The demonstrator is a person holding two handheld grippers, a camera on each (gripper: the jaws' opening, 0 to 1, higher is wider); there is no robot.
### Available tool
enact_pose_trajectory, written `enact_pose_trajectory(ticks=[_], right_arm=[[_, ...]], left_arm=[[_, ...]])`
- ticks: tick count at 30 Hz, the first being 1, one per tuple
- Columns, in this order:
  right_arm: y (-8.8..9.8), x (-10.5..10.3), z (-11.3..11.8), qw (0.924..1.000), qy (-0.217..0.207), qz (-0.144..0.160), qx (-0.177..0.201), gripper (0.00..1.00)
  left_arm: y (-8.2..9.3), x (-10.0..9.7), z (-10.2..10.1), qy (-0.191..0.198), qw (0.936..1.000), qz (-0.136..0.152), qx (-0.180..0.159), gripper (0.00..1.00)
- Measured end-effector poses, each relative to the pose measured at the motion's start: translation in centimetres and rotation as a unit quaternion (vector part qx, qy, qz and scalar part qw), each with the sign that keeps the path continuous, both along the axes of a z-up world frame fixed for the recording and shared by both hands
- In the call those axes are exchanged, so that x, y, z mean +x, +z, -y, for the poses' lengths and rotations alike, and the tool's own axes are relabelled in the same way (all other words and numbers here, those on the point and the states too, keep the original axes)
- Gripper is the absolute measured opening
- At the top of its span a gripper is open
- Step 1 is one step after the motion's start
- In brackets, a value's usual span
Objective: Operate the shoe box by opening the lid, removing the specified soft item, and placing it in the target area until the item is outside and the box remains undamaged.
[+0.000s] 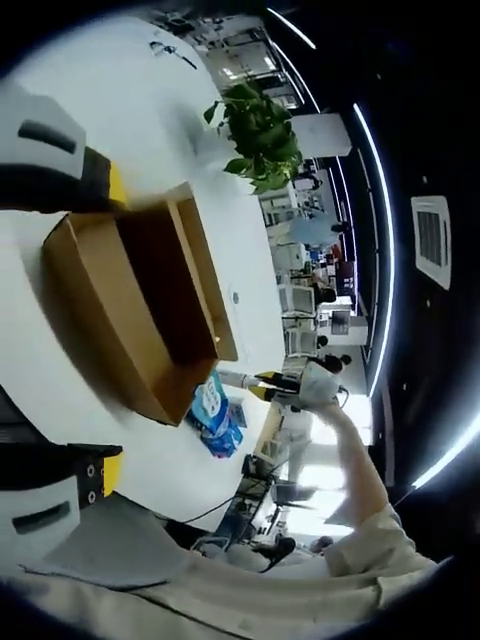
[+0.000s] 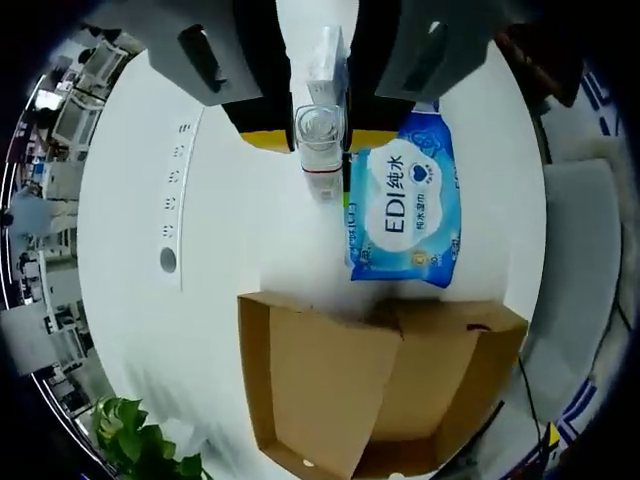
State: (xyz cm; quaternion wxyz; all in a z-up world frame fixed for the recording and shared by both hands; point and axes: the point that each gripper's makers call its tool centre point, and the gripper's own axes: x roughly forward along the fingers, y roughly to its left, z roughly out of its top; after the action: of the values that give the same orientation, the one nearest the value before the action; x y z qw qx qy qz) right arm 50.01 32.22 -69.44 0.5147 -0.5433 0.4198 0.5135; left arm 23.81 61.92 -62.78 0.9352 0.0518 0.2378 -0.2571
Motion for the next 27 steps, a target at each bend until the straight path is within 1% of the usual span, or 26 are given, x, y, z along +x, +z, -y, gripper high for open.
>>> enact_pose_trajectory(ticks=[4, 7, 11, 16, 20, 23, 27], right_arm=[[-0.4, 0.1, -0.1, 1.0000, 0.004, -0.007, -0.004, 0.17], [-0.4, 0.5, -0.4, 1.0000, 0.006, -0.006, -0.004, 0.17], [-0.7, 0.6, -0.4, 0.9999, 0.005, -0.008, -0.006, 0.18], [-0.8, 0.9, -0.7, 0.9999, 0.011, -0.004, -0.001, 0.19], [-0.8, 1.2, -0.8, 1.0000, 0.006, -0.003, 0.004, 0.23], [-0.7, 1.4, -0.8, 0.9999, 0.013, 0.004, 0.005, 0.28], [-0.1, 1.7, -1.0, 0.9996, 0.015, 0.016, 0.016, 0.35]], left_arm=[[-0.6, -0.2, 0.1, 0.001, 1.0000, -0.008, 0.000, 0.97], [-0.7, -0.2, 0.3, 0.001, 0.9999, -0.011, -0.002, 0.97], [-0.9, -0.1, 0.4, 0.002, 0.9999, -0.014, 0.000, 0.97], [-0.9, 0.1, 0.2, 0.007, 0.9998, -0.017, 0.002, 0.96], [-1.0, 0.3, -0.1, 0.013, 0.9997, -0.020, 0.004, 0.95], [-1.2, 0.5, -0.4, 0.022, 0.9994, -0.026, 0.005, 0.94], [-1.5, 0.9, -1.5, 0.045, 0.9985, -0.030, 0.012, 0.85]])
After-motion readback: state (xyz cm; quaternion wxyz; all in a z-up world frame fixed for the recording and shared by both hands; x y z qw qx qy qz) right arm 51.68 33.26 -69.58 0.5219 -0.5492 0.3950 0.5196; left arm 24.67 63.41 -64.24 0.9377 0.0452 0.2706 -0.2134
